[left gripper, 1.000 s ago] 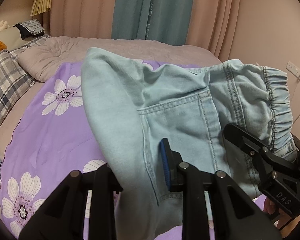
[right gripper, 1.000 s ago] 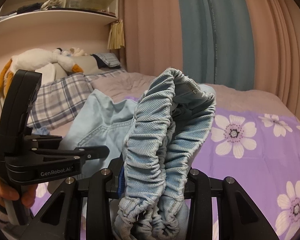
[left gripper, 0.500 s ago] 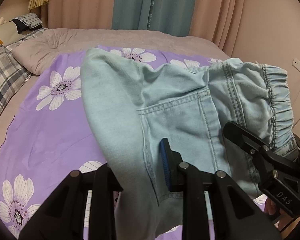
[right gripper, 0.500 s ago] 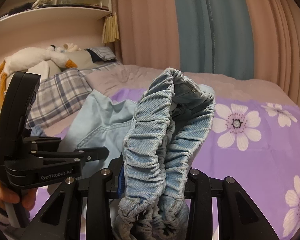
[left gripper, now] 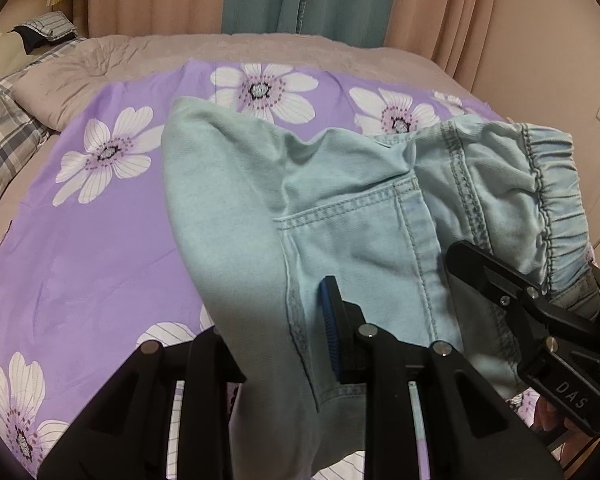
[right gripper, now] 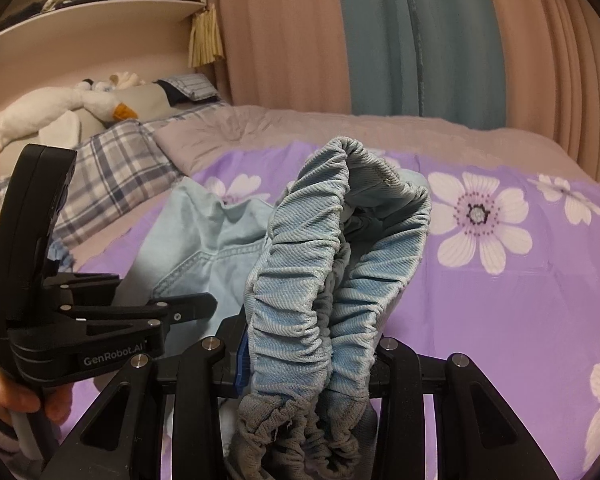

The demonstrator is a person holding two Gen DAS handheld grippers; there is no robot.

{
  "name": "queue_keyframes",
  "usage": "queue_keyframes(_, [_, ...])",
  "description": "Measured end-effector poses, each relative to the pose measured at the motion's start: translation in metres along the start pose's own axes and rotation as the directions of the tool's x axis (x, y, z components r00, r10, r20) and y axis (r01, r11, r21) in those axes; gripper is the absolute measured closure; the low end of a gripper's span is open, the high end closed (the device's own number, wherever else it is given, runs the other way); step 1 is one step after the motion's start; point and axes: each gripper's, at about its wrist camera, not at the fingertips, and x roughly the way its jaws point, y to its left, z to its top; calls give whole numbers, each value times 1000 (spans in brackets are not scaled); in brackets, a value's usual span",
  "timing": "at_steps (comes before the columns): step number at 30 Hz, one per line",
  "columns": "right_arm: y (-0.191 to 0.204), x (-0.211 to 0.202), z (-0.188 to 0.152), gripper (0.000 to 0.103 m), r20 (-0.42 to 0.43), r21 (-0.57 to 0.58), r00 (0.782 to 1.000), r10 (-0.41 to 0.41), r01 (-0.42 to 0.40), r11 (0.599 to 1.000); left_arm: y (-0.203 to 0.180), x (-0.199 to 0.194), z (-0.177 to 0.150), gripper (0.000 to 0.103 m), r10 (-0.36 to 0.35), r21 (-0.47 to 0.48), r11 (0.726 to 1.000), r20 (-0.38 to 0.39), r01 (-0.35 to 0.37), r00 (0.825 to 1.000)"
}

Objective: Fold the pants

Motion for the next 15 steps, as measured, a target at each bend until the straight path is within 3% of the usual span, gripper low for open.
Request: queue_keyframes(15, [-9, 39, -16, 63, -104, 44, 995, 5, 0, 999, 10, 46, -9, 79, 26, -11, 1000, -94, -27, 995])
